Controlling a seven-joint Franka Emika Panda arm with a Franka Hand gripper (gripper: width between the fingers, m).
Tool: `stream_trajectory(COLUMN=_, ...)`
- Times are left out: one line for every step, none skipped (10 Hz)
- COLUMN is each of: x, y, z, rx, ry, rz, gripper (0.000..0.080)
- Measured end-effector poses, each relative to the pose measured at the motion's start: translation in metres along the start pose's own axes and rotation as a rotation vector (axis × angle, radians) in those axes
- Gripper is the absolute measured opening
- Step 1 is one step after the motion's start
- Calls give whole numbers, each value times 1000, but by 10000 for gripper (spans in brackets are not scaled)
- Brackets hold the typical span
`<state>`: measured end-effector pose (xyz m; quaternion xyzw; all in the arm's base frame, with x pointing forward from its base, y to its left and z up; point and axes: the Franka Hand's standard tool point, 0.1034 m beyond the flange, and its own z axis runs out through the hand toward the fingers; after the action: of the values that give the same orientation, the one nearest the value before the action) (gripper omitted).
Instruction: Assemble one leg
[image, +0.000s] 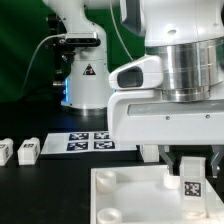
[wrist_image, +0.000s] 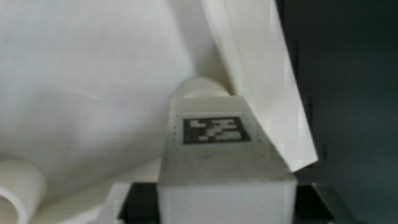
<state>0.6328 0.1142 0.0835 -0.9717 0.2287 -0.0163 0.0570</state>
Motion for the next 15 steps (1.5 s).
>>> stream_trajectory(x=0, y=0, z=0, rx=2, ry=-1, rz=58, gripper=291)
stream_trajectory(x=0, y=1, z=0, rx=5, ry=-2, rz=201, gripper=291)
stream_trajectory(x=0, y=2, z=1, rx=17, ry=6, rz=441, gripper=291)
stream_trajectory(x=-1, y=5, z=1, rx=52, ry=17, rz=647, gripper=291)
stream_trajectory(x=-2, y=8, z=1, rx=90, ry=9, rz=837, gripper=291)
stream_trajectory(x=-4, y=9, z=2, rx=113, ry=-20, rz=1025, gripper=291)
stream_trajectory(x=-5, y=8, z=2, rx=120, ry=-36, rz=1135, gripper=291)
stream_trajectory(x=-5, y=7, z=2, rx=123, ry=-46, rz=1231, gripper=291)
stream_trajectory(x=-5, y=7, z=2, rx=123, ry=-45, rz=1222, gripper=292)
stream_trajectory(x=-5, y=7, z=2, rx=122, ry=-45, rz=1212, gripper=292)
stream_trajectory(x=-6, y=7, z=2, rx=122, ry=-42, rz=1164, gripper=496)
stream_trajectory(x=-6, y=7, z=3, rx=119, ry=-36, rz=1073, gripper=603)
stream_trajectory(x=-7, y=6, z=5, rx=111, ry=-34, rz=910, gripper=603)
stream_trajectory(x=-11, y=3, z=7, rx=80, ry=-53, rz=701, gripper=637)
stream_trajectory(x=-14, y=0, z=9, rx=56, ry=-69, rz=525, gripper=646)
